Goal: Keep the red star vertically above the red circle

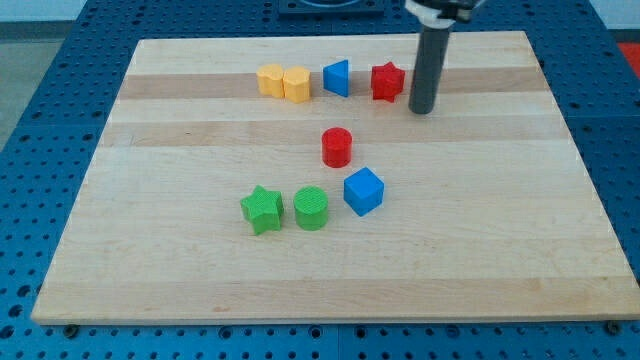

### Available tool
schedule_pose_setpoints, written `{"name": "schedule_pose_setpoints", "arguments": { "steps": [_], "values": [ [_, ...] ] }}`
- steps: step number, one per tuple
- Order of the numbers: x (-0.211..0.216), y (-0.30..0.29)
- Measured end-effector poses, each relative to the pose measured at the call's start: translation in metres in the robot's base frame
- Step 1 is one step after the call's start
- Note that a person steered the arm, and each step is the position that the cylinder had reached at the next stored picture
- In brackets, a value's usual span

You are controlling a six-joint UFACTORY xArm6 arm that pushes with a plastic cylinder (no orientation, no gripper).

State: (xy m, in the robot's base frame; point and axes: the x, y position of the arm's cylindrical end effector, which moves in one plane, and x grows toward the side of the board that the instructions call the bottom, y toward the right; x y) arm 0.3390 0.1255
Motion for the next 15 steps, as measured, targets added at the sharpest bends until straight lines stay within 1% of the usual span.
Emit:
{"name": "schedule_pose_setpoints", "arguments": {
  "steps": [1,2,4,5,6,12,15],
  "values": [
    [-0.040,0.001],
    [-0.057,-0.002],
    [-0.050,-0.014],
    [-0.039,-0.014],
    [-0.039,-0.015],
    [-0.040,-0.071],
    [-0.050,-0.090]
  ]
}}
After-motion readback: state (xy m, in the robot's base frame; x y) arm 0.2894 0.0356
